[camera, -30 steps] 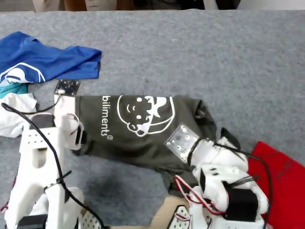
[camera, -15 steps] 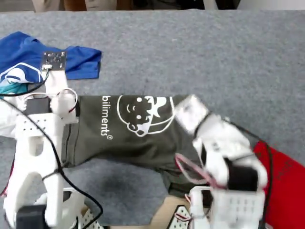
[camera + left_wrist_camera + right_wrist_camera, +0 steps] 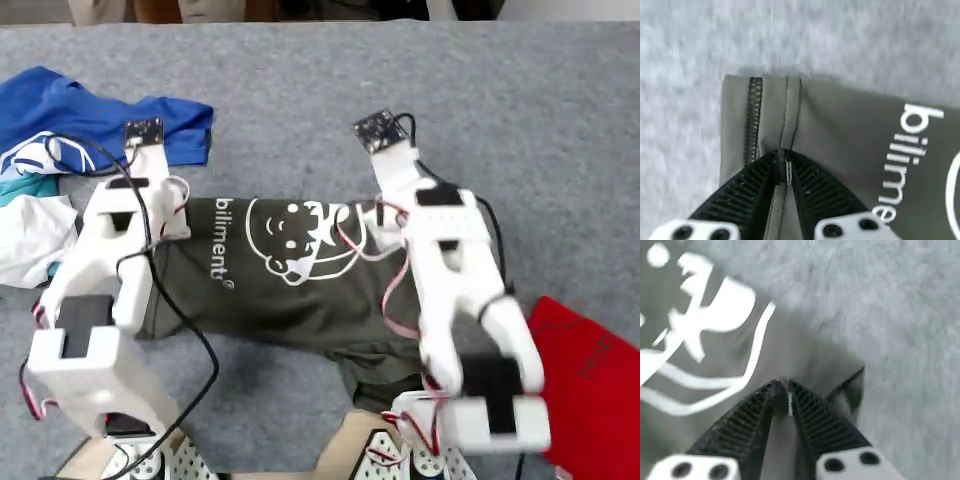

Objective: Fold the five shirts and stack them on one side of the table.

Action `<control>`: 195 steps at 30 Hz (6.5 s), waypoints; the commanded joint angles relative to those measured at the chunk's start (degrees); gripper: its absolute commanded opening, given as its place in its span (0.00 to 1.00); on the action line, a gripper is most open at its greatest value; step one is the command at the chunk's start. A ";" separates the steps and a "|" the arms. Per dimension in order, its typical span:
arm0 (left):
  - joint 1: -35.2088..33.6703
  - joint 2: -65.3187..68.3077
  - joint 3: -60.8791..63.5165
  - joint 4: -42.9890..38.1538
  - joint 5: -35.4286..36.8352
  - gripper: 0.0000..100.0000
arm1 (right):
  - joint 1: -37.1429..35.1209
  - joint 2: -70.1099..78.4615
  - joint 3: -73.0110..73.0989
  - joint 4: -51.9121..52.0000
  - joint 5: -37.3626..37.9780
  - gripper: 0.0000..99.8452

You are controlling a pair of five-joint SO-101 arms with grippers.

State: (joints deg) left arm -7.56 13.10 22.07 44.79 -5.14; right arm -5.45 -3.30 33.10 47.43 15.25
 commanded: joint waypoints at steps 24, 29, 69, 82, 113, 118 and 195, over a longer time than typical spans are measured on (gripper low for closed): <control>0.53 -6.73 -13.01 11.87 -0.09 0.02 | 7.69 23.16 -48.84 25.93 -0.53 0.04; 0.62 -16.13 -10.81 16.97 -0.09 0.02 | 3.65 15.43 -42.07 32.70 -0.97 0.04; -2.90 -5.41 -12.13 -4.04 0.09 0.02 | 6.11 13.49 -32.57 23.65 -2.46 0.04; -3.52 -16.40 -16.44 21.54 -5.01 0.02 | 4.09 -24.84 6.37 25.49 17.32 0.04; -13.45 -40.22 40.09 -22.15 -6.51 0.02 | -10.59 -26.24 24.04 23.30 9.93 0.19; -13.45 -40.22 40.09 -22.15 -6.51 0.02 | -10.68 -26.24 23.78 23.30 8.97 0.13; -11.96 -38.99 39.65 -22.24 -6.77 0.02 | -18.33 -33.10 11.21 46.77 13.80 0.21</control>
State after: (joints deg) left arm -20.22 -25.93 62.68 23.52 -11.82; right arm -26.55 -33.10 46.81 92.35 26.86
